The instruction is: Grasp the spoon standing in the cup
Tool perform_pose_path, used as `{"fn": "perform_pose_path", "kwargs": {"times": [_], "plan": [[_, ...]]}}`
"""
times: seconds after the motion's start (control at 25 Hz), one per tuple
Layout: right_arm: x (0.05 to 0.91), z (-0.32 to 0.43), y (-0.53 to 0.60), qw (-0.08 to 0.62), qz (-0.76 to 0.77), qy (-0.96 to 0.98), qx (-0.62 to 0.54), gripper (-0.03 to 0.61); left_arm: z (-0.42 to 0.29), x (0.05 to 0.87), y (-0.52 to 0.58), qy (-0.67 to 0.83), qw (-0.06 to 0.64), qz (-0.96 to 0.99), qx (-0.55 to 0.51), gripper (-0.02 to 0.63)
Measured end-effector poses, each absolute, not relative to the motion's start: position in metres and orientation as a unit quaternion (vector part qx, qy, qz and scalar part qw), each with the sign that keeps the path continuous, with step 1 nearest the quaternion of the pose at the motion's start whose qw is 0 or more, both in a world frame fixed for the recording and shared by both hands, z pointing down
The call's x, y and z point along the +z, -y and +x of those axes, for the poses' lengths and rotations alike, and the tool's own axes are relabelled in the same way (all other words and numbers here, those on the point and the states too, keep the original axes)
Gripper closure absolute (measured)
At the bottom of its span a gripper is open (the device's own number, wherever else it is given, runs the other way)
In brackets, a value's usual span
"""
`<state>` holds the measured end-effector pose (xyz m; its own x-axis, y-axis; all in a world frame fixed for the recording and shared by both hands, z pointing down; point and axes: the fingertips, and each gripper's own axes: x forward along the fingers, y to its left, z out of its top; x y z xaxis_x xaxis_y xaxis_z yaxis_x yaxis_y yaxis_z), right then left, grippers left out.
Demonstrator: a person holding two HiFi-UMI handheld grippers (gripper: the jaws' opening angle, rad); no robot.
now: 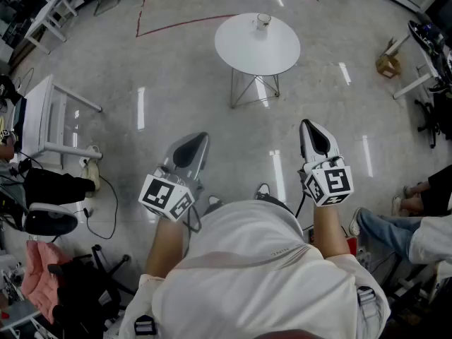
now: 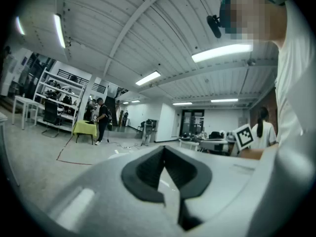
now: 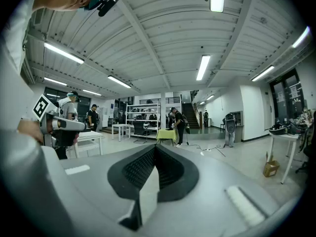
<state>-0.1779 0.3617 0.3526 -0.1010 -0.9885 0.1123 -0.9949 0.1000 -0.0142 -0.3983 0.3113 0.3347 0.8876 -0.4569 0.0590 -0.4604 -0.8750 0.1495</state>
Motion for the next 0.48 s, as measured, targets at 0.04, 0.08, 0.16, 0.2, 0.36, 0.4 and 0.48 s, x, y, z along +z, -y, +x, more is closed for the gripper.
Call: {"fn": "perform_pose_path", "kwargs": {"times": [0.04, 0.08, 0.16, 0.2, 0.36, 0.4, 0.48], "plan": [[0.3525, -0.1787, -0.3622, 0.037, 0.670, 0.740, 0.043, 0.574, -0.3993, 0.3340, -0.3113, 0.237, 0.080, 0.968, 0.012, 0.612], [0.3524, -0.1794, -0.3627, 0.037, 0.670, 0.740, 0.043, 0.574, -0.4003, 0.3334, -0.3113, 0.237, 0.079, 0.968, 0.012, 0.612], [0.3526, -0.1802, -0.3638, 0.039, 0.671, 0.739, 0.044, 0.574, -0.4024, 0.3326, -0.3118, 0.236, 0.077, 0.969, 0.010, 0.612], [0.3527, -0.1801, -0.3645, 0.039, 0.672, 0.738, 0.044, 0.574, -0.4029, 0.3323, -0.3124, 0.234, 0.075, 0.969, 0.008, 0.612], [0.3518, -0.1786, -0.3676, 0.040, 0.675, 0.736, 0.043, 0.574, -0.3988, 0.3280, -0.3147, 0.229, 0.076, 0.971, 0.003, 0.612], [0.3515, -0.1783, -0.3677, 0.040, 0.675, 0.735, 0.043, 0.574, -0.3976, 0.3273, -0.3148, 0.227, 0.076, 0.971, 0.003, 0.612], [0.3505, -0.1760, -0.3674, 0.034, 0.675, 0.735, 0.048, 0.574, -0.3945, 0.3266, -0.3150, 0.225, 0.077, 0.971, 0.004, 0.612]]}}
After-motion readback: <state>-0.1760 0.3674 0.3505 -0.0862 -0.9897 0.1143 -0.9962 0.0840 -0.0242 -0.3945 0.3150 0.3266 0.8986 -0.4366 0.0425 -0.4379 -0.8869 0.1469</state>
